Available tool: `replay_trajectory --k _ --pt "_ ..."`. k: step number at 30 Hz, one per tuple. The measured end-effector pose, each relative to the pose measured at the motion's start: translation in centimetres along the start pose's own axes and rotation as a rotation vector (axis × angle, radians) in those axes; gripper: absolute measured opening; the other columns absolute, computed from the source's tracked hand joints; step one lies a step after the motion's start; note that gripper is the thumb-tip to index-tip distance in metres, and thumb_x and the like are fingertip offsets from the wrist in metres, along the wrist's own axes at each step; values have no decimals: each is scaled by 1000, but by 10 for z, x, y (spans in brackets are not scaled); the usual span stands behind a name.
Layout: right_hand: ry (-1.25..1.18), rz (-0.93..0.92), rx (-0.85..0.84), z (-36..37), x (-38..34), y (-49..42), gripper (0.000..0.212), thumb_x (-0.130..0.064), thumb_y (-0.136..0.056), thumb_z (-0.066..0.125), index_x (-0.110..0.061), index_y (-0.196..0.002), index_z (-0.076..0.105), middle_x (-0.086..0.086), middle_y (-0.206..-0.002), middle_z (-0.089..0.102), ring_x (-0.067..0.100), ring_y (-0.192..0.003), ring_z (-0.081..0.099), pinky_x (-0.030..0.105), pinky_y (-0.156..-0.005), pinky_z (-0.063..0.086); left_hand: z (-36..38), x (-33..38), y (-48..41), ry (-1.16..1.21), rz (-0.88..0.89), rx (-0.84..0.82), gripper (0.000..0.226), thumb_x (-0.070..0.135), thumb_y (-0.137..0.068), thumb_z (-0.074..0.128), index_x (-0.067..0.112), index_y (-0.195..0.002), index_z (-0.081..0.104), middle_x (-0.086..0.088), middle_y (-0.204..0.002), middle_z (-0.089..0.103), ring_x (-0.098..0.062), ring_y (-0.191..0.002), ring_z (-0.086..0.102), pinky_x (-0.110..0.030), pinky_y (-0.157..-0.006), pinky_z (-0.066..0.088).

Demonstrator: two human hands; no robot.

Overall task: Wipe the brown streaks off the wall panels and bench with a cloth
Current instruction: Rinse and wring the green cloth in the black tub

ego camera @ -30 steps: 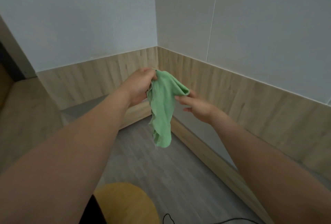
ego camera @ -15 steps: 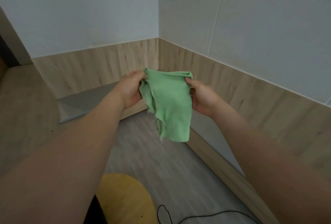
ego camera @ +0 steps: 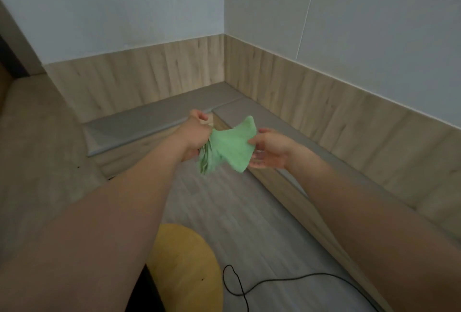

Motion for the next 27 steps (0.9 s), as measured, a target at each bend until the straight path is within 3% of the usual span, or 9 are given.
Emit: replay_trajectory --k 4,6,9,12,14,18,20,23,27 --pt "-55 -196 87 -5 -13 -7 46 -5 -103 56 -19 -144 41 14 -98 65 21 -69 64 32 -58 51 -1 2 4 1 0 -21 31 -4 -97 36 19 -95 57 -9 -76 55 -21 -60 52 -25 -57 39" --pt "31 -196 -12 10 -7 0 43 -20 -104 60 -27 -144 46 9 -102 66 16 -68 63 27 -55 46 0 1 6 82 -15 -27 32 -7 -98 39 15 -89 60 -10 -76 57 -21 -62 54 -26 -61 43" --pt "26 -199 -168 30 -2 11 39 -8 -103 59 -28 -136 52 13 -108 71 19 -71 70 30 -56 57 -2 0 4 151 -18 -12 25 -4 -101 43 13 -93 61 -11 -77 59 -22 -64 58 -29 -65 48" --pt "53 -330 -7 16 -24 10 29 0 -101 57 -13 -127 60 15 -100 70 22 -76 70 31 -60 59 -2 -8 8 23 -50 -109 11 13 -101 62 18 -110 61 -8 -89 69 -21 -75 69 -34 -66 58" --pt "273 -400 100 8 -35 9 19 -5 -101 61 -12 -118 64 13 -96 67 23 -79 68 32 -61 56 3 -18 10 -116 -103 -219 37 4 -93 71 21 -124 58 -13 -110 70 -27 -94 73 -46 -81 63" --pt "545 -497 133 3 -45 6 8 -15 -100 65 -23 -101 69 4 -91 67 18 -82 65 33 -70 52 -12 0 7 -313 46 -60 29 -4 -91 55 21 -101 66 -25 -111 71 -37 -96 72 -54 -88 59" --pt "561 -507 129 1 -49 7 15 -13 -102 59 -22 -106 70 1 -96 68 14 -85 64 26 -70 50 -13 12 8 -431 130 -24 30 0 -94 46 18 -101 68 -20 -112 73 -35 -97 71 -45 -86 59" --pt "592 -481 -22 11 -49 13 40 0 -98 53 -17 -132 64 0 -117 66 12 -103 64 22 -82 49 -5 17 8 -603 191 -59 31 9 -100 50 14 -126 67 -10 -117 68 -22 -99 63 -28 -88 49" --pt "1050 -450 -26 16 -46 16 60 -12 -94 65 -20 -150 47 -4 -126 54 14 -114 55 24 -92 41 8 17 12 -767 272 -97 46 17 -87 76 9 -131 66 -7 -121 68 -24 -109 64 -29 -93 48"
Point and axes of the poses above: each hand's wrist, its own y-axis away from the middle knuckle, its own z-axis out of the palm, x = y × z, the point moved 10 cm from there along -y, towards the middle knuckle
